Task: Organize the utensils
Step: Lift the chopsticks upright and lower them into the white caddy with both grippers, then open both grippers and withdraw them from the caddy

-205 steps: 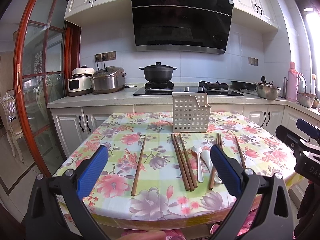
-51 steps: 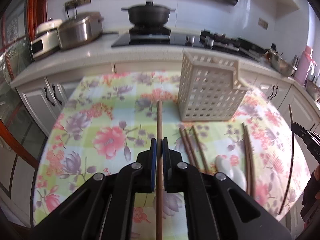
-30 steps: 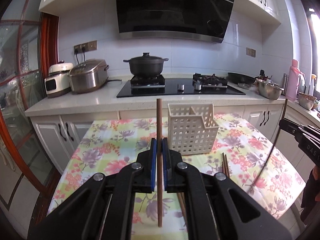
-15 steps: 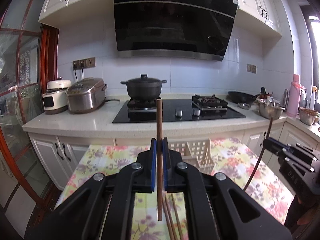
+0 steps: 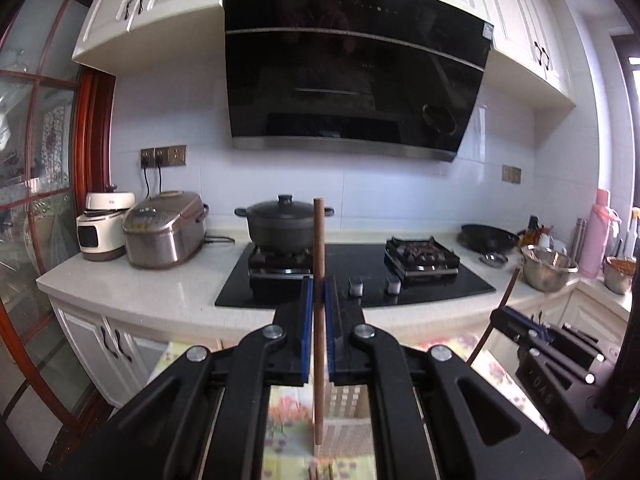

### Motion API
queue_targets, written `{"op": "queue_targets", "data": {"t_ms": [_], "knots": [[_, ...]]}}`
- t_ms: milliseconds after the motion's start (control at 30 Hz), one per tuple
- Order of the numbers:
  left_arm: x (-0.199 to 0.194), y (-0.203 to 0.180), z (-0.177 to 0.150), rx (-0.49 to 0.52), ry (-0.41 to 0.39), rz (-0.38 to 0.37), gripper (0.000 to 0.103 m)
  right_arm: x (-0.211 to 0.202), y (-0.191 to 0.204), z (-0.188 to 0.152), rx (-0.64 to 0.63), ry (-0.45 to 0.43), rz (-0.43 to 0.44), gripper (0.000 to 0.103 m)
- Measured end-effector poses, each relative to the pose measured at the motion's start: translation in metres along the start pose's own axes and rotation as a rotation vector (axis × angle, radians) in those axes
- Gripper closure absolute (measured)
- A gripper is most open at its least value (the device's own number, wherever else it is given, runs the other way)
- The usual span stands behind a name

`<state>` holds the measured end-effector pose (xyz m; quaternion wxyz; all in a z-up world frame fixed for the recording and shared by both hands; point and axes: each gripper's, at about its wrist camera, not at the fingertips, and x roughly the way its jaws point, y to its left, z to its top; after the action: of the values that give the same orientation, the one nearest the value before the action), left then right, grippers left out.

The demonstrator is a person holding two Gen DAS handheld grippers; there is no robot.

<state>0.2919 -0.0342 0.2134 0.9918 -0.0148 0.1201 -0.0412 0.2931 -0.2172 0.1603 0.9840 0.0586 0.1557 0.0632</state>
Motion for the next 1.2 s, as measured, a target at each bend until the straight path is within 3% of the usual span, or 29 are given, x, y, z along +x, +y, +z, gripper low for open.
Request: {"op": "queue_targets", "data": {"t_ms": [167,333,633,700,733,767,833,933,1067,1200], "knots": [[0.028,-0.003,0.011,-0.010,-0.004,0.009,0.097,0.021,0.004,0.008,-0.005,0.003,-0.012,0.094],[0.058,0.000,-0.001,-0.040,0.043,-0.013,0.097,0.045,0.005,-0.002,0.010,0.056,0.006,0.094],[0.119,0.005,-0.056,-0.025,0.238,-0.051,0.097,0.090,0.009,-0.034,0.002,0.204,0.021,0.092],[0.124,0.008,-0.064,-0.032,0.253,-0.039,0.090,0.096,0.008,-0.037,0.003,0.218,0.013,0.087],[0.125,0.010,-0.067,-0.034,0.254,-0.032,0.079,0.099,0.008,-0.038,0.006,0.221,0.009,0.080],[0.125,0.014,-0.068,-0.039,0.249,-0.022,0.065,0.099,0.005,-0.038,0.015,0.218,0.009,0.063],[0.122,0.019,-0.070,-0.045,0.235,-0.001,0.055,0.096,0.001,-0.039,0.037,0.193,0.021,0.040],[0.117,0.029,-0.073,-0.049,0.229,0.024,0.050,0.092,-0.006,-0.042,0.038,0.190,0.009,0.040],[0.102,0.045,-0.083,-0.073,0.203,0.089,0.023,0.078,-0.017,-0.052,0.044,0.185,0.003,0.040],[0.086,0.056,-0.102,-0.070,0.190,0.136,0.007,0.057,-0.029,-0.075,0.053,0.192,0.008,0.040]]}}
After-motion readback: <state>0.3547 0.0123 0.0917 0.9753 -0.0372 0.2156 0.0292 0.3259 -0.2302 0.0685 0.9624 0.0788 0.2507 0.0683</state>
